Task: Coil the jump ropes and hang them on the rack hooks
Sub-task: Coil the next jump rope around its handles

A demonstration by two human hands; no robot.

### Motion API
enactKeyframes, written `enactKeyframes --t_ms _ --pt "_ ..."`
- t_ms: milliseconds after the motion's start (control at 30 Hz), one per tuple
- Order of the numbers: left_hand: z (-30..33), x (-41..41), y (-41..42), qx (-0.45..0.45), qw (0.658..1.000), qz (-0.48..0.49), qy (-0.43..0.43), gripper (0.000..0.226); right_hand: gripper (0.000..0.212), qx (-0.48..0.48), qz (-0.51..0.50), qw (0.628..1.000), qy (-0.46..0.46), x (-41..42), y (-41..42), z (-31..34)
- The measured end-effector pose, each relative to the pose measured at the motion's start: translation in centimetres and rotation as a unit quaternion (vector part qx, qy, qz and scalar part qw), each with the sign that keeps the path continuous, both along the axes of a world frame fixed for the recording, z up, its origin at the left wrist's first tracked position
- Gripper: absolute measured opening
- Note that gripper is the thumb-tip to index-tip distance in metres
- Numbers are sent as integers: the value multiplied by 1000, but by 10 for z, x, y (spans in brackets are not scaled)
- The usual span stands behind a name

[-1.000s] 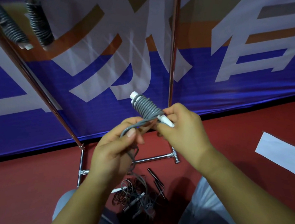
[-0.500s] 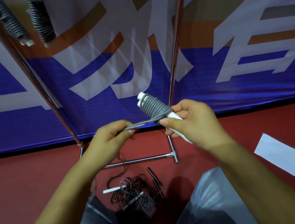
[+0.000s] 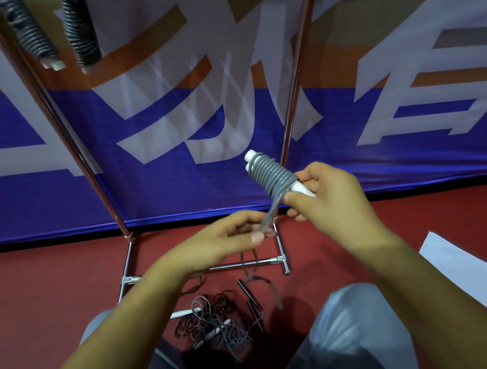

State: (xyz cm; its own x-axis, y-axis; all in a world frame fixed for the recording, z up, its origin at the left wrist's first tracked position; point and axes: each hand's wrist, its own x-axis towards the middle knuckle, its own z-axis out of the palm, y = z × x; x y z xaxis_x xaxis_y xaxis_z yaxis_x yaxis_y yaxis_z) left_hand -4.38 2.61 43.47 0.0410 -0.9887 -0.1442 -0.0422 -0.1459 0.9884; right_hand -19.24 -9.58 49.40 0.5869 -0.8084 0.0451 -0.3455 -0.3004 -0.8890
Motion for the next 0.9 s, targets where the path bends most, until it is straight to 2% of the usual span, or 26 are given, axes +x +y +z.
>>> enactKeyframes --t_ms 67,100,200,233,300,367,467,700,767,833,900 --pt "14 1 -4 -12 997 -3 77 59 14 -71 18 997 28 -1 2 -3" --pt "24 0 -6 -4 996 14 93 61 15 -104 24 994 36 -1 3 -4" --pt "44 -4 -14 23 999 18 38 51 19 -189 31 980 48 -2 5 -3" --pt "48 -6 -16 32 999 -1 43 48 20 -213 30 975 55 -2 6 -1" --pt "48 -7 -18 70 990 -23 118 46 22 -247 29 966 65 -2 6 -1" --pt "47 -9 -19 96 970 -46 218 43 23 -259 28 963 71 -2 6 -1" --pt "39 -13 -19 94 939 -73 324 36 26 -267 27 960 77 -2 7 1" --pt "34 -10 -17 103 890 -3 444 41 34 -264 33 959 97 -3 8 4" --pt "38 -10 -17 108 894 19 435 30 34 -269 33 958 99 -3 10 3" --pt "41 -12 -17 105 927 58 355 7 31 -264 32 959 99 -2 9 3" --pt "42 -13 -16 85 957 67 267 11 29 -235 34 967 94 -3 8 4"
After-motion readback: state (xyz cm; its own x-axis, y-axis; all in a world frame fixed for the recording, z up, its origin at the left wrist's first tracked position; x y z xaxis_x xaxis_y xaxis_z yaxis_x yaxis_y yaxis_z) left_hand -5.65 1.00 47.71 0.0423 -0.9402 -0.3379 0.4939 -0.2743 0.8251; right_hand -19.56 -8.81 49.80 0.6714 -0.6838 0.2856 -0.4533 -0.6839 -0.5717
